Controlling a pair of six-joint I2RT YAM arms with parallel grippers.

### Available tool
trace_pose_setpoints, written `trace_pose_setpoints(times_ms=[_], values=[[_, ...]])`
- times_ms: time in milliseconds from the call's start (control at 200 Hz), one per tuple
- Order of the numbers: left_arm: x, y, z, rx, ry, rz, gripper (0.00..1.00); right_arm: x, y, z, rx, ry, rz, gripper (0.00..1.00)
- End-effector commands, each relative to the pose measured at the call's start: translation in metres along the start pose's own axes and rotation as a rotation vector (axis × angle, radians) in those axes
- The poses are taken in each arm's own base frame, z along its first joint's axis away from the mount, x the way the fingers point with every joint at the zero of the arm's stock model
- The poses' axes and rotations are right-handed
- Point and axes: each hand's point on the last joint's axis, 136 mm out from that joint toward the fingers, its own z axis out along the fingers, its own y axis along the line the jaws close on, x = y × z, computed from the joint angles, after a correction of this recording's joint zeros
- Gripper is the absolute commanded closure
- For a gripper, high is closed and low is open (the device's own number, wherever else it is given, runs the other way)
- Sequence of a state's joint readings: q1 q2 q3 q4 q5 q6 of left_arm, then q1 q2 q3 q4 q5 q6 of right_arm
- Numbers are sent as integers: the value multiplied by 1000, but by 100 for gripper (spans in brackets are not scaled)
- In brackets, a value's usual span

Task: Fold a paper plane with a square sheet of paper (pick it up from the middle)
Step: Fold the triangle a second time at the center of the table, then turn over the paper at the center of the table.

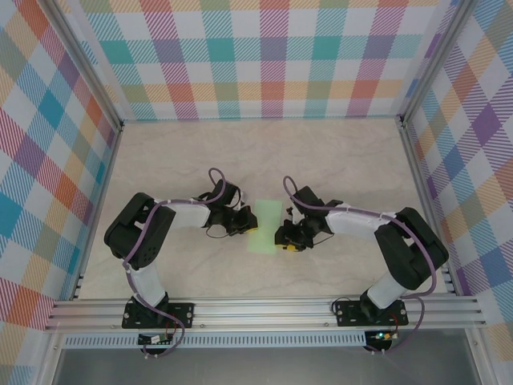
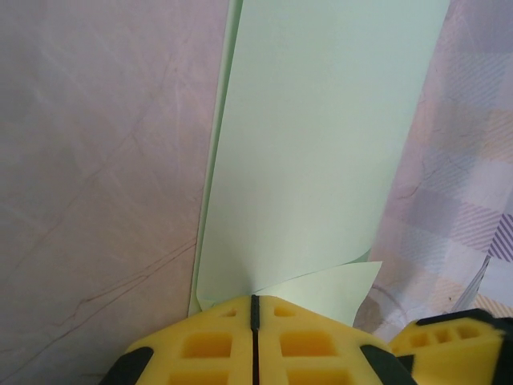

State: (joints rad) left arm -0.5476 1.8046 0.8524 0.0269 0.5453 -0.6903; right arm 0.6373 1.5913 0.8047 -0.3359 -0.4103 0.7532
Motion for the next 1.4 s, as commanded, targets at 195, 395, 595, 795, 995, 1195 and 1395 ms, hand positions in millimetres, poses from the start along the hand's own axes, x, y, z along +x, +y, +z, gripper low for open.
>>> trace_pose_setpoints(times_ms=[195,395,595,795,995,1195,1395], values=[[-3,12,2,-81,-2,-15,92,-37,4,16,1,-34,96,62],[-3,12,2,-82,-1,-17,92,-37,11,22,-51,-21,92,65],[-3,10,3,-71,1,-17,92,-38,24,21,-122,-16,78,68],[-5,3,2,-42,-7,-21,91,-38,17,25,-98,-16,76,70],[-17,-26,-24,44,-115,-3,79,-33,15,25,-117,-14,57,74],[-24,-31,-63,-21,-245,25,67,-31,18,22,-135,-13,26,73],[-22,-16,-97,-110,-351,18,66,-29,21,21,-156,-16,3,79]])
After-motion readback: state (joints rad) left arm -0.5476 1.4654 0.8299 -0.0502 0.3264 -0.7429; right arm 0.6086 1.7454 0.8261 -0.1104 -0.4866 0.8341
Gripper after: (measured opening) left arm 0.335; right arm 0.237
